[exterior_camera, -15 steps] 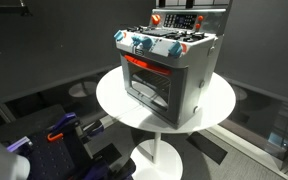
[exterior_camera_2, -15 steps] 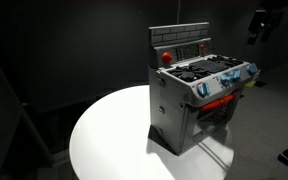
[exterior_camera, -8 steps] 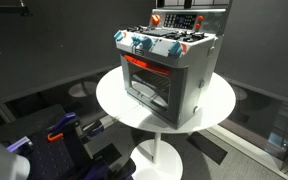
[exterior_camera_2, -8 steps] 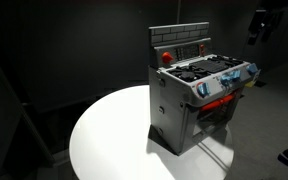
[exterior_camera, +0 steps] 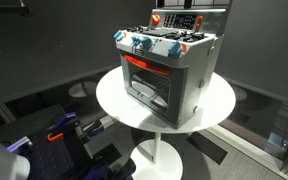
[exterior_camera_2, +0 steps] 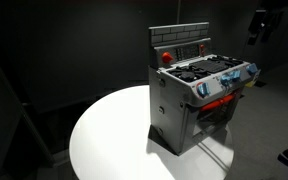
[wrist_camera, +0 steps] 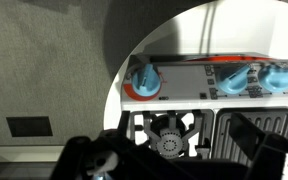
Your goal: Press the top orange button on the microwave controlling panel of the stove
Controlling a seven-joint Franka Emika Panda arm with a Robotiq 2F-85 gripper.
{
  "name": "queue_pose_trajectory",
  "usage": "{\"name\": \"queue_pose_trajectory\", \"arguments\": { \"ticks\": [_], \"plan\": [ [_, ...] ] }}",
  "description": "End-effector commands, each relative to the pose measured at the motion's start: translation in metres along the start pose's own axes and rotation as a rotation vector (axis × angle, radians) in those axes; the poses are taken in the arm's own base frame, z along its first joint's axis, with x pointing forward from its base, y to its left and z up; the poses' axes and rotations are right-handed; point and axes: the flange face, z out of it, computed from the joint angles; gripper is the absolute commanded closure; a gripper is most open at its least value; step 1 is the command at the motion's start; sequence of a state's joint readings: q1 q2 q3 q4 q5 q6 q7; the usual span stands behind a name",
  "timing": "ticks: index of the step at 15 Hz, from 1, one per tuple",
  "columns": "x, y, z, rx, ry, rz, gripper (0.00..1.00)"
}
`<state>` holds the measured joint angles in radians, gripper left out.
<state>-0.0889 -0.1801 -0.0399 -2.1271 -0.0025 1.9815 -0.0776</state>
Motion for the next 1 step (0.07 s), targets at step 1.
{"name": "queue_pose_trajectory", "arguments": {
  "ticks": [1],
  "plan": [
    [0.0001,0.0001,-0.0004,0.0,-0.001,0.0,0.0]
  ]
}}
